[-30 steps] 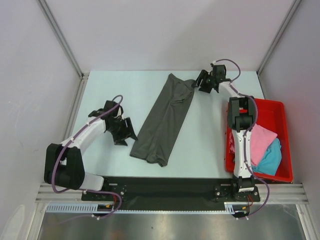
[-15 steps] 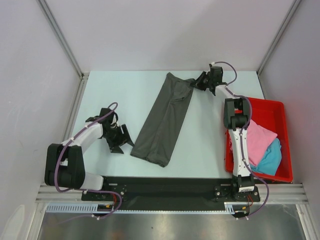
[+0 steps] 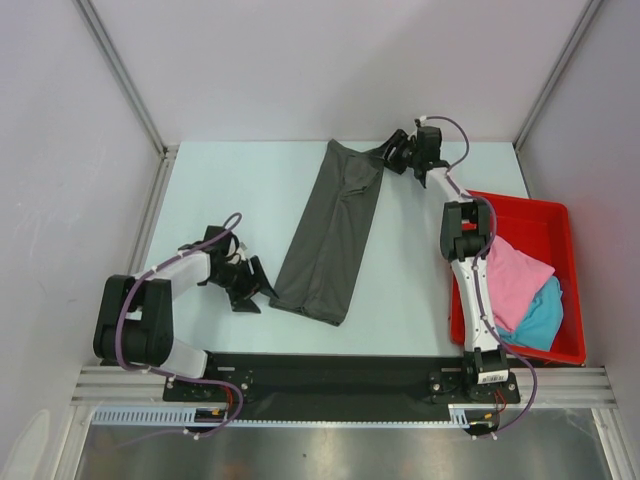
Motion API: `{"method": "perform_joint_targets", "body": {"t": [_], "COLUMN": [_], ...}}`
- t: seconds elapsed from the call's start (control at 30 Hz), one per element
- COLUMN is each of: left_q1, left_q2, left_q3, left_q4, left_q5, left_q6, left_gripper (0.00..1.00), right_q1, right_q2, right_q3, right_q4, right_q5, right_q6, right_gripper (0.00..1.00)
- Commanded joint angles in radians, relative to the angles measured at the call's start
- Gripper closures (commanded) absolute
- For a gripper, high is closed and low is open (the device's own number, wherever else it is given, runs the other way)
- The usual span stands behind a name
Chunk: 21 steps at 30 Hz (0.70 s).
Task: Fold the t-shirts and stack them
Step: Fold the tshirt
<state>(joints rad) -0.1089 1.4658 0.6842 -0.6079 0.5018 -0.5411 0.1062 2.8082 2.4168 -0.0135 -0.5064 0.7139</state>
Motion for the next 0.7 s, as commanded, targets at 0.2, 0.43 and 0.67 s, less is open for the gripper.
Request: {"method": "perform_joint_targets", "body": {"t": [0.2, 0.43, 0.67], "left_q1": [0.006, 0.003, -0.047], "left_q2": [0.020, 0.128, 0.205], "left_q3": [0.035, 0.052, 0.006], "left_q4": [0.082, 0.125, 0.198], "left_q5": [0.007, 0.033, 0.058], "left_q6": [0.010, 0.036, 0.021], "left_gripper": [0.31, 0.36, 0.61], "right_q1": [-0.076, -0.053, 0.004], "right_q2": [-0.269, -0.562, -0.822], "right_q3": [-0.099, -0.535, -1.002], "right_q4": [-0.368, -0.395, -0.261], "right_q5": [0.068, 0.020, -0.073], "right_q6": [-0.134, -0.195, -0.151], "right_gripper": [0.28, 0.30, 0.47]}}
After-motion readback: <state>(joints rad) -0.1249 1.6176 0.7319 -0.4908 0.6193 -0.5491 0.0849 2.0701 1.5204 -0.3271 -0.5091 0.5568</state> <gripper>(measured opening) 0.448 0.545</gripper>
